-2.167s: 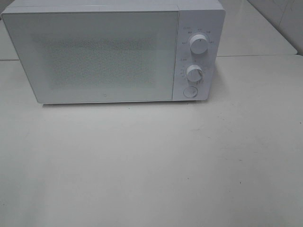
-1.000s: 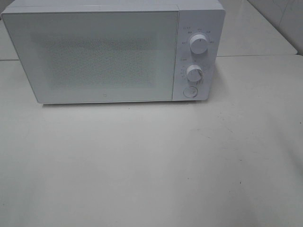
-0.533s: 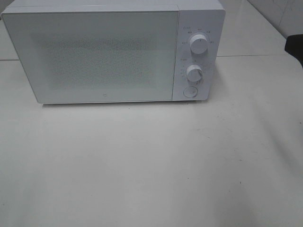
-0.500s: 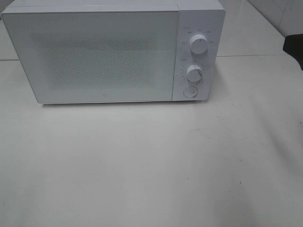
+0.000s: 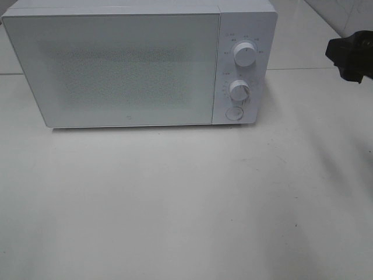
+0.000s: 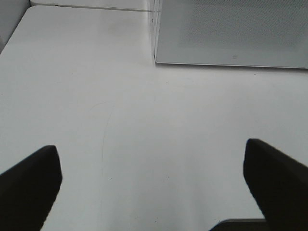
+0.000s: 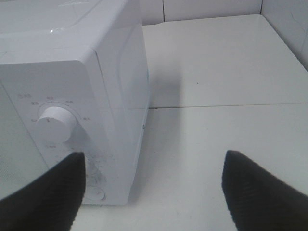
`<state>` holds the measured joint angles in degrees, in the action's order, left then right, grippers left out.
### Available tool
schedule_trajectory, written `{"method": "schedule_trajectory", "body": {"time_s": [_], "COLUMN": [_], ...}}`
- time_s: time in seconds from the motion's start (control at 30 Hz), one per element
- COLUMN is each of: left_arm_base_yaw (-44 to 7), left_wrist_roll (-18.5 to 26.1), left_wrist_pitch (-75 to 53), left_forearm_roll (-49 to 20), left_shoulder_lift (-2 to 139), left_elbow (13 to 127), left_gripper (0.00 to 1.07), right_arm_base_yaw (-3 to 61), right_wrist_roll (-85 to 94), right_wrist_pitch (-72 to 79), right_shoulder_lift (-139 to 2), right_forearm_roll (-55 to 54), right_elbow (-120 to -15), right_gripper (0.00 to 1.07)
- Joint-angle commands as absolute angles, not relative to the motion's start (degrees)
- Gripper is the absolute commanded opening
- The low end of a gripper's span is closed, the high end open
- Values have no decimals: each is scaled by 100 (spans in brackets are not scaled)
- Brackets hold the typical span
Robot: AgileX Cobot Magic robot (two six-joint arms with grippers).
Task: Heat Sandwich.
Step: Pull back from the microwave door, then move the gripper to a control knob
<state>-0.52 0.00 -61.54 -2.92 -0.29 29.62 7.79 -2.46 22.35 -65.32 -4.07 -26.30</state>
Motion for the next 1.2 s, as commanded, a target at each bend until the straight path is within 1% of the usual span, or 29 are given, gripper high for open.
{"method": "schedule_trajectory", "body": {"time_s": [0.03,0.07,0.1,0.13,0.17,0.2,0.3,0.33,0.37,0.47,0.5,0.53,0.63,0.77,1.2], "left_arm_base_yaw": [-29,-29,-29,-29,-29,-29,-29,-29,-29,-29,-29,-29,-29,-29,-29], "left_wrist_roll": [0,0,0,0,0,0,0,0,0,0,0,0,0,0,0], "left_wrist_pitch": [-6125,-6125,-6125,-6125,-6125,-6125,-6125,-6125,-6125,-6125,-6125,-6125,-6125,-6125,-6125], "left_forearm_roll": [-292,-292,-292,-292,-292,-292,-292,-292,-292,-292,-292,-292,-292,-292,-292], "left_shoulder_lift": [-166,-166,-166,-166,-166,-166,-166,-166,-166,-166,-166,-166,-166,-166,-166], "left_elbow": [2951,2951,2951,2951,2951,2951,2951,2951,2951,2951,2951,2951,2951,2951,2951], "left_gripper": [97,97,97,97,97,97,97,97,97,97,97,97,97,97,97], "right_arm_base_yaw": [791,980,1100,1220,1220,1581,2131,2498,2498,2979,2979,3266,3673,3890,3908], "right_wrist_roll": [40,464,722,974,974,1432,1971,2223,2223,2429,2429,2429,2366,2349,1960], "right_wrist_pitch": [2550,3060,3346,3564,3564,4137,4841,5191,5191,5861,5861,6228,6663,6790,6801], "right_shoulder_lift": [-6618,-6778,-6870,-6944,-6944,-7133,-7506,-7752,-7752,-8153,-8153,-8440,-8892,-9362,-10502], "right_forearm_roll": [-768,-1272,-1553,-1776,-1776,-2343,-3197,-3678,-3678,-4251,-4251,-4492,-4744,-5031,-4933], "right_elbow": [-2578,-2447,-2361,-2280,-2280,-2149,-2068,-2080,-2080,-2086,-2086,-2086,-2154,-2452,-3346], "right_gripper": [76,76,76,76,76,76,76,76,76,76,76,76,76,76,76]}}
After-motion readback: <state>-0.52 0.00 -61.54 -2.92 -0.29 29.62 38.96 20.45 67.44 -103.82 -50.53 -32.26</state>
